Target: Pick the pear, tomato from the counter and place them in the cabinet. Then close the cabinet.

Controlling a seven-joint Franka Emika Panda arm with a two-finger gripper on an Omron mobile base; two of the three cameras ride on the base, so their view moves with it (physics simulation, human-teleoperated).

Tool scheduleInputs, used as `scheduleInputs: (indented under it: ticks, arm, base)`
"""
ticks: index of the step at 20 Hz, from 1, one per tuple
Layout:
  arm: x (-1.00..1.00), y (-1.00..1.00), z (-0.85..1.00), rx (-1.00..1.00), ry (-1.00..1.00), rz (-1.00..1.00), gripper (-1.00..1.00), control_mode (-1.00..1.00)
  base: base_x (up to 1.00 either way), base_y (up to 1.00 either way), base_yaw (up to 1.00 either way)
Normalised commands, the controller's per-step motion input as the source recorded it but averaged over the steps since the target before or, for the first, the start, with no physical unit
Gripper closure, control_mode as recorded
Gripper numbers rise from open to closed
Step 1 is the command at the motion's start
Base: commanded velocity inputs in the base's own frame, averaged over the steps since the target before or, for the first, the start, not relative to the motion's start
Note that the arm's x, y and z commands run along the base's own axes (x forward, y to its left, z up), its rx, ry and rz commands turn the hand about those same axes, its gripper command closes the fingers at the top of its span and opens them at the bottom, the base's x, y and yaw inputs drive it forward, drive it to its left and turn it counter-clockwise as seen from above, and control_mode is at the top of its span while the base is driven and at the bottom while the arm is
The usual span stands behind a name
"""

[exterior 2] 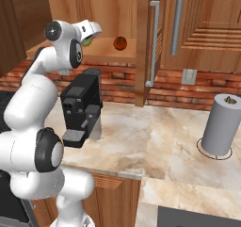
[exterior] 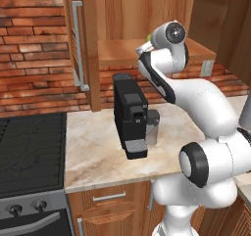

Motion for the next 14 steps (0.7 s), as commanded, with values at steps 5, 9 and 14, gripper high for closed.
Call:
scheduleInputs:
  ticks: [5,9,14]
  arm:
    - [0.86,0.03,-0.04,0.0,0.13,-0.04,1.0,-1.0]
    - [0.65,0.06,-0.21,0.0,0.1,-0.02,-1.0,-1.0]
    - [0.04,0.14,-0.24,0.0,0.0,0.0,-1.0,-1.0]
  base:
    - [0.0,0.0,0.0]
    - [0.0,0.0,0.0]
    - [0.0,0.0,0.0]
